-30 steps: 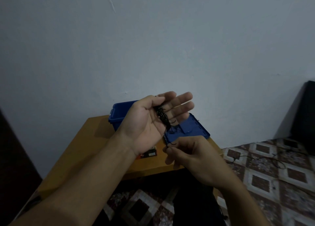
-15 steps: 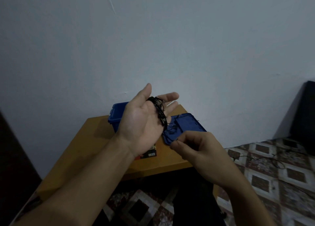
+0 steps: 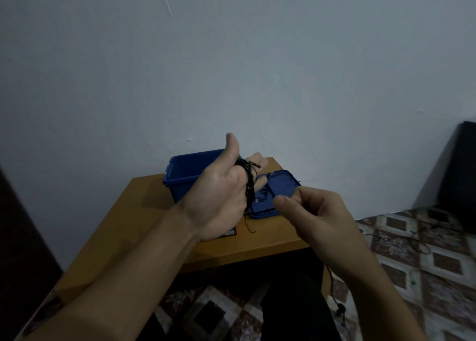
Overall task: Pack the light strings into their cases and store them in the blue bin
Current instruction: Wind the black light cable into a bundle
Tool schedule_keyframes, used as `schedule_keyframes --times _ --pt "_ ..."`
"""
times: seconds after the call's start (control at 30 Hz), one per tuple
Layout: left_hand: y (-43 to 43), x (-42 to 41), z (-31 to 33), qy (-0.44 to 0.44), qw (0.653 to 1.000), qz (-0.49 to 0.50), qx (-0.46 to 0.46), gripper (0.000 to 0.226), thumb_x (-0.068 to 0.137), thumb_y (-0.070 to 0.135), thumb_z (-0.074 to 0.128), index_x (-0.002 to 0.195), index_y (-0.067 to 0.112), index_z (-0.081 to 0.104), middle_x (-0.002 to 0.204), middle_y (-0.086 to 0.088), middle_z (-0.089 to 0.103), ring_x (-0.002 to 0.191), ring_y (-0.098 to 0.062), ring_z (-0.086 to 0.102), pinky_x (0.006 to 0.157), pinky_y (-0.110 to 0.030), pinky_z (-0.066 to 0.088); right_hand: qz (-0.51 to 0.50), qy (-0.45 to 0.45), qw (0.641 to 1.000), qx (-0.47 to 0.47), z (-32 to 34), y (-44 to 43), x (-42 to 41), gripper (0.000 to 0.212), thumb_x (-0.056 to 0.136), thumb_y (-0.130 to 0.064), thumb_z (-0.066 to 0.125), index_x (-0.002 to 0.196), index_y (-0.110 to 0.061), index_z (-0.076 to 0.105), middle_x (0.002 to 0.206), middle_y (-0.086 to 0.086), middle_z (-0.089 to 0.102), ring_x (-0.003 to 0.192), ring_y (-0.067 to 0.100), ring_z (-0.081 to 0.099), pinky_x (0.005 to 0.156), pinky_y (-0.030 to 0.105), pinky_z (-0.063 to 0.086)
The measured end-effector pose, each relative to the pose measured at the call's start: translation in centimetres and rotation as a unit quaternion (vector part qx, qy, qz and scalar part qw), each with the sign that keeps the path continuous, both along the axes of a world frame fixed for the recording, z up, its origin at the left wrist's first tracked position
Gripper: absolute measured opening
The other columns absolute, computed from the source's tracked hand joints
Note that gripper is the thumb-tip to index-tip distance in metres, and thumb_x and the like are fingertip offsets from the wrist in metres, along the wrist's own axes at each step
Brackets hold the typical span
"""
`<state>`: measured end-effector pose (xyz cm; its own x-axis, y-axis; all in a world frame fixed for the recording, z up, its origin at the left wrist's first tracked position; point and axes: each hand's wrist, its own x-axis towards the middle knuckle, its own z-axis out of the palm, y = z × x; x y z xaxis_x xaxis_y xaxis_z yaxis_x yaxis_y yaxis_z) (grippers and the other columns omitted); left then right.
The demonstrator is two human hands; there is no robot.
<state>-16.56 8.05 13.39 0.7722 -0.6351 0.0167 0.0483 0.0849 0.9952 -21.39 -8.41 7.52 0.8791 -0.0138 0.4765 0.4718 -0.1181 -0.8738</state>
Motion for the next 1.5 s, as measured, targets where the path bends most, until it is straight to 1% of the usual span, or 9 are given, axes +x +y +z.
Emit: schedule_keyframes --times 0.23,0.4,0.57,0.67,0.7,0.73,0.8,0.93,1.5 --pt "-0.3 -0.7 -0.4 -0.052 0.994 -0.048 0.079 0.065 0.074 0.077 0.028 0.113 0.026 0.022 0.117 0.009 0.038 0.085 0.012 0.059 0.074 -0.004 0.047 0.027 -0.004 0.998 0.052 0.0 -0.4 -0.1 0.047 0.081 -0.043 0.072 0.066 -0.005 0.048 0.053 -0.002 0.037 0.044 0.008 0.029 0.044 0.018 0.029" --pt "-0.1 -0.4 -0.6 -0.038 0.99 -0.062 0.119 0.069 0.075 0.078 0.018 0.115 0.029 0.047 0.141 0.021 0.038 0.119 0.023 0.04 0.096 -0.003 0.03 0.059 -0.011 0.994 0.095 0.5 -0.6 -0.6 0.024 0.088 -0.025 0.069 0.073 -0.007 0.062 0.053 -0.002 0.039 0.045 0.014 0.025 0.043 0.028 0.02" --pt "-0.1 -0.4 -0.4 -0.036 0.978 -0.054 0.198 0.099 0.082 0.083 0.008 0.159 0.022 0.001 0.166 0.002 0.015 0.149 -0.009 0.024 0.123 -0.03 0.008 0.055 -0.038 0.995 0.075 0.8 -0.4 -0.8 0.018 0.093 -0.019 0.061 0.08 -0.007 0.067 0.052 -0.009 0.049 0.044 0.008 0.034 0.044 0.021 0.027" --pt "0.4 -1.5 -0.4 -0.085 0.964 -0.068 0.243 0.098 0.093 0.073 0.007 0.137 -0.013 0.026 0.117 -0.03 0.04 0.097 0.001 0.029 0.109 -0.036 0.0 0.068 -0.054 0.993 0.079 0.8 -0.4 -0.7 0.016 0.096 -0.002 0.056 0.086 0.008 0.063 0.051 -0.011 0.059 0.042 -0.003 0.051 0.047 0.007 0.038" --pt "0.6 -1.6 -0.5 -0.097 0.959 -0.072 0.257 0.094 0.096 0.068 0.005 0.116 -0.021 0.026 0.099 -0.026 0.039 0.112 -0.034 0.013 0.106 -0.041 0.004 0.068 -0.056 0.993 0.079 0.8 -0.3 -0.7 0.015 0.096 0.0 0.055 0.087 0.01 0.062 0.052 -0.01 0.06 0.042 -0.003 0.052 0.047 0.006 0.039" --pt "0.6 -1.6 -0.4 -0.102 0.953 -0.078 0.273 0.097 0.095 0.069 0.005 0.118 -0.017 0.041 0.09 0.019 0.045 0.117 -0.039 0.035 0.112 -0.044 0.019 0.063 -0.06 0.993 0.077 0.7 -0.3 -0.6 0.015 0.096 0.0 0.056 0.088 0.01 0.063 0.052 -0.01 0.059 0.041 -0.003 0.051 0.046 0.005 0.038" --pt "0.2 -1.1 -0.2 -0.082 0.95 -0.086 0.289 0.102 0.09 0.077 0.006 0.108 0.0 0.07 0.077 0.003 0.07 0.087 -0.024 0.071 0.095 -0.037 0.05 0.029 -0.072 0.995 0.066 0.2 -0.4 -0.2 0.013 0.096 -0.003 0.059 0.088 0.005 0.066 0.054 -0.01 0.058 0.042 -0.002 0.049 0.046 0.006 0.036" --pt "0.3 -0.7 -0.2 -0.065 0.949 -0.118 0.284 0.101 0.084 0.084 0.006 0.073 0.005 0.067 0.055 -0.009 0.053 0.049 -0.019 0.047 0.059 -0.031 0.043 -0.01 -0.082 0.995 0.05 0.0 -0.5 0.4 0.009 0.094 -0.008 0.065 0.087 -0.006 0.071 0.062 -0.01 0.062 0.046 -0.002 0.05 0.048 0.007 0.036" --pt "0.5 0.4 -0.5 0.093 0.939 -0.289 -0.163 0.084 0.097 0.069 0.02 0.076 0.0 0.061 0.05 -0.006 0.049 0.043 -0.018 0.044 0.053 -0.033 0.041 0.017 0.001 0.999 0.028 -1.2 0.8 0.9 0.017 0.094 -0.028 0.062 0.092 -0.011 0.068 0.069 0.003 0.068 0.059 0.02 0.058 0.055 0.033 0.048"
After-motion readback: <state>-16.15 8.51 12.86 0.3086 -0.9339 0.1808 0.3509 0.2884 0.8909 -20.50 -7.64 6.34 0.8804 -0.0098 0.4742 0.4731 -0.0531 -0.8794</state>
